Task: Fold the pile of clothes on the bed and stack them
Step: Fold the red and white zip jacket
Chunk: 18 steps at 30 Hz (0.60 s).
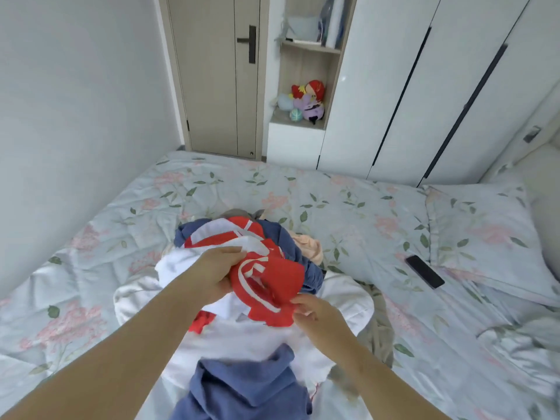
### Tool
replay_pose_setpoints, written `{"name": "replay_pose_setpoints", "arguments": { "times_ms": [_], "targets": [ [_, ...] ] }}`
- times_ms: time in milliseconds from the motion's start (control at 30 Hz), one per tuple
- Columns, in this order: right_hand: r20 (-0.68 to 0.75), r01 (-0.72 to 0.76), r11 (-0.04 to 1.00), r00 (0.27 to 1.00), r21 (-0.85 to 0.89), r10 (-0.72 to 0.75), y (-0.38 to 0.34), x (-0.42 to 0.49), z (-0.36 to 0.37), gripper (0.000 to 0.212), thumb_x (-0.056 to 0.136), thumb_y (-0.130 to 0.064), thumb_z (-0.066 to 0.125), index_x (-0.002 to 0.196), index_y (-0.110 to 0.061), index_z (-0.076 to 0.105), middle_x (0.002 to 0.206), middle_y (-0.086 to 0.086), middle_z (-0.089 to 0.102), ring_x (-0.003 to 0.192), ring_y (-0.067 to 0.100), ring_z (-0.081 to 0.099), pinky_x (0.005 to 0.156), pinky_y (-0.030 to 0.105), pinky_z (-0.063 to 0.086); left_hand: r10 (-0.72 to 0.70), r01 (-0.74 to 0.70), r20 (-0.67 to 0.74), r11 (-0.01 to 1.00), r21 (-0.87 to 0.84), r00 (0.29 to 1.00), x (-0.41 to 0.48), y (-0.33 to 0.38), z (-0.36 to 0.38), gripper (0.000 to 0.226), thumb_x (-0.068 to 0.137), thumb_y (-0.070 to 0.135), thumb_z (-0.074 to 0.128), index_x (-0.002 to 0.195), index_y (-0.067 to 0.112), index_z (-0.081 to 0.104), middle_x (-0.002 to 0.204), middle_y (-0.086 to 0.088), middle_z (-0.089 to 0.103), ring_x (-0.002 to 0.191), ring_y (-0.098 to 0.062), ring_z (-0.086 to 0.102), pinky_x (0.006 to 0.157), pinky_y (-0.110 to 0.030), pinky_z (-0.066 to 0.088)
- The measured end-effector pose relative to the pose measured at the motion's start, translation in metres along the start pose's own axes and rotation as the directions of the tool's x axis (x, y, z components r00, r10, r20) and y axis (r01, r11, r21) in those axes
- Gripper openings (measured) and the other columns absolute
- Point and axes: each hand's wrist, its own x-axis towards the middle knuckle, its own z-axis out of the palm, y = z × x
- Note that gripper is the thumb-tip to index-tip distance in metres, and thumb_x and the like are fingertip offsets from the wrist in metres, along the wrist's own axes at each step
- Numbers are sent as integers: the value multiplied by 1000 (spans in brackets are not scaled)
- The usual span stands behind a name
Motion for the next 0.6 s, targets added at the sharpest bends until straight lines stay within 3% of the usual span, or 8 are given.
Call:
{"name": "replay_pose_setpoints", "arguments": {
  "times_ms": [67, 133, 200, 300, 367, 433, 533, 600],
  "targets": [
    [-164, 75, 994, 985, 80, -61, -15, -6, -19, 28, 82, -8, 57, 91, -34, 52, 86, -9, 56, 67, 5, 50, 62, 12, 39, 54, -55, 86, 999, 2, 995, -32, 32, 19, 26, 99, 6, 43, 118, -3, 56, 103, -22, 65, 90, -31, 63, 82, -42, 52],
    [-268, 238, 963, 943, 124, -198, -40, -13, -41, 31, 69, -5, 66, 83, -30, 54, 79, -1, 58, 67, 12, 53, 62, 23, 47, 130, -139, 190, 990, 35, 973, -63, 60, 41, 21, 96, 3, 44, 106, -7, 60, 93, -22, 66, 79, -29, 66, 74, -38, 56],
    [-346, 344, 932, 893, 113, -288, -64, -23, -63, 50, 57, -16, 77, 104, -20, 60, 95, 5, 65, 88, 21, 63, 76, 41, 54, 190, -206, 280, 978, 32, 941, -93, 83, 65, 20, 94, 2, 45, 97, -5, 63, 91, -20, 67, 77, -26, 65, 70, -33, 57],
    [-546, 323, 945, 802, 57, -241, -89, -41, -102, 91, 56, -28, 83, 137, -21, 42, 136, 3, 44, 124, 19, 44, 101, 42, 41, 208, -218, 391, 976, -18, 897, -133, 109, 90, 20, 87, 3, 50, 89, -3, 68, 85, -17, 68, 76, -24, 66, 67, -32, 59],
    [-600, 357, 933, 739, -38, -307, -100, -57, -129, 57, 71, -18, 78, 122, -31, 56, 146, 1, 32, 135, 16, 30, 107, 39, 34, 217, -222, 444, 974, -40, 870, -151, 121, 101, 19, 77, 6, 55, 74, 0, 73, 75, -13, 70, 66, -21, 69, 58, -29, 57],
    [-561, 458, 889, 730, -25, -391, -104, -67, -156, 23, 82, -2, 66, 88, -24, 66, 134, 4, 47, 123, 5, 44, 98, 27, 42, 224, -230, 462, 972, -45, 858, -162, 127, 109, 19, 74, 12, 58, 69, 4, 74, 73, -10, 71, 63, -18, 70, 57, -27, 57],
    [-413, 473, 788, 857, 395, -307, -110, -82, -186, 8, 90, -4, 58, 82, -6, 61, 82, 7, 59, 64, 7, 56, 64, 20, 50, 321, -349, 407, 937, -5, 855, -158, 122, 112, 40, 73, 46, 58, 93, 14, 71, 91, -8, 69, 72, -17, 70, 60, -27, 57],
    [-363, 373, 757, 912, 537, -192, -105, -87, -197, 5, 89, -11, 61, 85, -9, 59, 72, 5, 56, 59, 13, 52, 57, 25, 48, 375, -487, 464, 861, 146, 803, -150, 109, 109, 73, 57, 73, 61, 112, 27, 62, 106, -9, 65, 85, -18, 68, 66, -27, 56]
  ]
}}
